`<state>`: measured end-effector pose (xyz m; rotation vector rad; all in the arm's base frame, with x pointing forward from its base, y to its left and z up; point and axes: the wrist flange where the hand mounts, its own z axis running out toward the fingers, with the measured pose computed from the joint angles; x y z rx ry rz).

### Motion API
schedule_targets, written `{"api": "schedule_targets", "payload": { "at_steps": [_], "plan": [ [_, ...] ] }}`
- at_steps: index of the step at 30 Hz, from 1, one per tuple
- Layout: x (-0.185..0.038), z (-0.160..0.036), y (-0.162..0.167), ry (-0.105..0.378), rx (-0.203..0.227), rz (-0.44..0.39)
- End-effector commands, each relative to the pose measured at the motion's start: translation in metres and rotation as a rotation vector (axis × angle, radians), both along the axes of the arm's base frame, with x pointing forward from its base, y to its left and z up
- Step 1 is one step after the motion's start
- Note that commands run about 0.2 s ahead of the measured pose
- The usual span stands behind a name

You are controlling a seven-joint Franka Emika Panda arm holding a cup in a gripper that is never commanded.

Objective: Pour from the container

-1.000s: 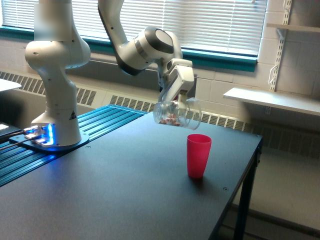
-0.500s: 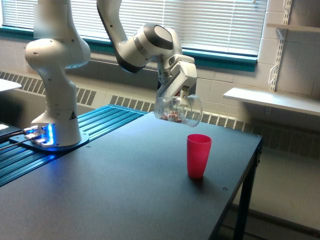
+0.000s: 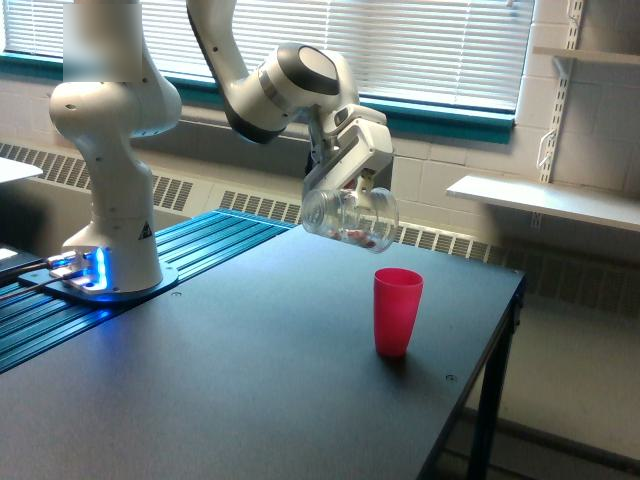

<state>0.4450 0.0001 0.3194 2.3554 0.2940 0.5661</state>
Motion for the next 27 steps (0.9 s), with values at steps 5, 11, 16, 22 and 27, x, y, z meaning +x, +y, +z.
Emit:
{"api": "schedule_targets", "payload": {
  "at_steps": [5,11,16,22,27],
  "plan": [
    [0.003,0.005,-0.007,0.069,-0.041,0.055],
    [0.006,0.004,-0.001,0.07,-0.065,0.099],
    [0.01,0.004,0.013,0.069,-0.039,0.107],
    [0.019,0.008,0.023,0.037,-0.046,0.123],
    [0.02,0.01,0.033,0.026,-0.015,0.121]
  ]
}}
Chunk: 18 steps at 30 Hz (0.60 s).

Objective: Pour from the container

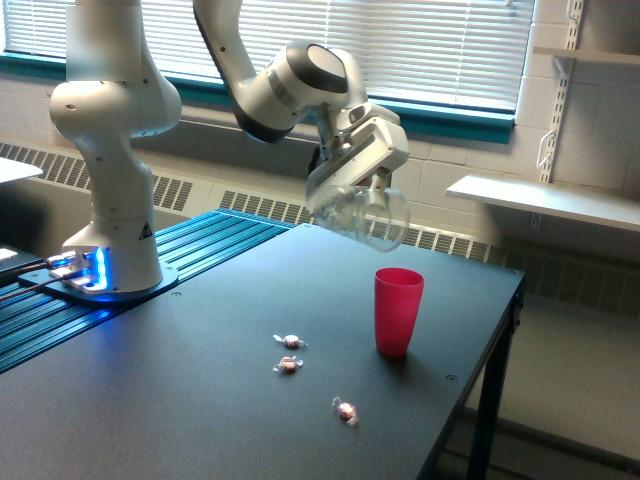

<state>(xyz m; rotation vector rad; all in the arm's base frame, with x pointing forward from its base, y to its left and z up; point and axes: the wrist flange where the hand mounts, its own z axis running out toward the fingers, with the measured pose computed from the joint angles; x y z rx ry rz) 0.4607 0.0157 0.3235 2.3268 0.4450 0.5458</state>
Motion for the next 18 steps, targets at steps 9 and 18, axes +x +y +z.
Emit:
{"api": "schedule_targets", "payload": {
  "at_steps": [9,18],
  "plan": [
    [0.022,0.037,0.048,-0.157,0.261,-0.08],
    [0.024,0.036,0.038,-0.195,0.319,-0.177]
  ]
}}
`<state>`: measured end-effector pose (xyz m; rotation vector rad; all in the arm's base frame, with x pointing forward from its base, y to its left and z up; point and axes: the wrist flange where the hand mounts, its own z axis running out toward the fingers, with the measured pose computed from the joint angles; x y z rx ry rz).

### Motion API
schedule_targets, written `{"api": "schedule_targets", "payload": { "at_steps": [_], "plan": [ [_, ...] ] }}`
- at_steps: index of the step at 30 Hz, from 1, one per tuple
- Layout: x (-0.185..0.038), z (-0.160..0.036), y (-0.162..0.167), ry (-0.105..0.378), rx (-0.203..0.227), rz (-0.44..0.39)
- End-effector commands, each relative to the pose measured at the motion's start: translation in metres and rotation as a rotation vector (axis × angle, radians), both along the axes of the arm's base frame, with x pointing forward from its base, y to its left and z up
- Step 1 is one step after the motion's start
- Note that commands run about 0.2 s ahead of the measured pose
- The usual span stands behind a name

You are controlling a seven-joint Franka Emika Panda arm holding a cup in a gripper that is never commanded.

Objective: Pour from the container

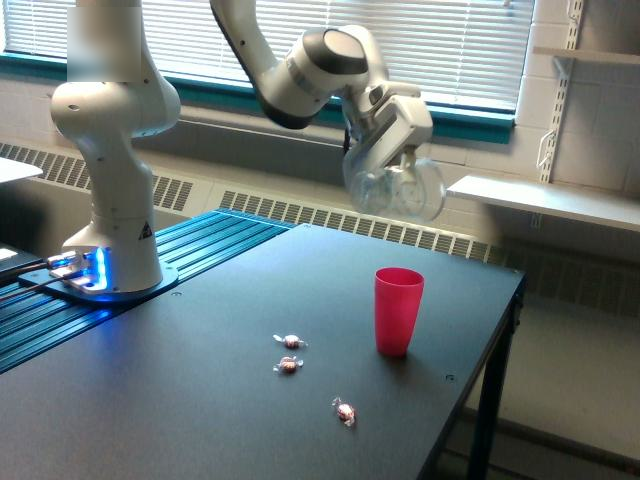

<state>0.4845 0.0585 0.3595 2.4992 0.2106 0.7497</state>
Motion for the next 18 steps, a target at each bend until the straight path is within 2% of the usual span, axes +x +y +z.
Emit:
{"api": "schedule_targets", "payload": {
  "at_steps": [1,6,8,9,10,13,15,18],
  "plan": [
    [0.0,0.001,-0.005,-0.051,0.112,-0.101],
    [-0.001,0.003,-0.004,-0.081,0.192,-0.106],
    [-0.004,0.004,-0.002,-0.095,0.204,-0.07],
    [-0.004,0.005,0.001,-0.103,0.238,-0.071],
    [-0.004,0.006,0.003,-0.109,0.253,-0.07],
    [-0.009,0.004,0.001,-0.116,0.2,-0.002],
    [-0.011,0.0,0.001,-0.115,0.182,0.019],
    [-0.012,-0.002,0.001,-0.118,0.214,-0.025]
  ]
}}
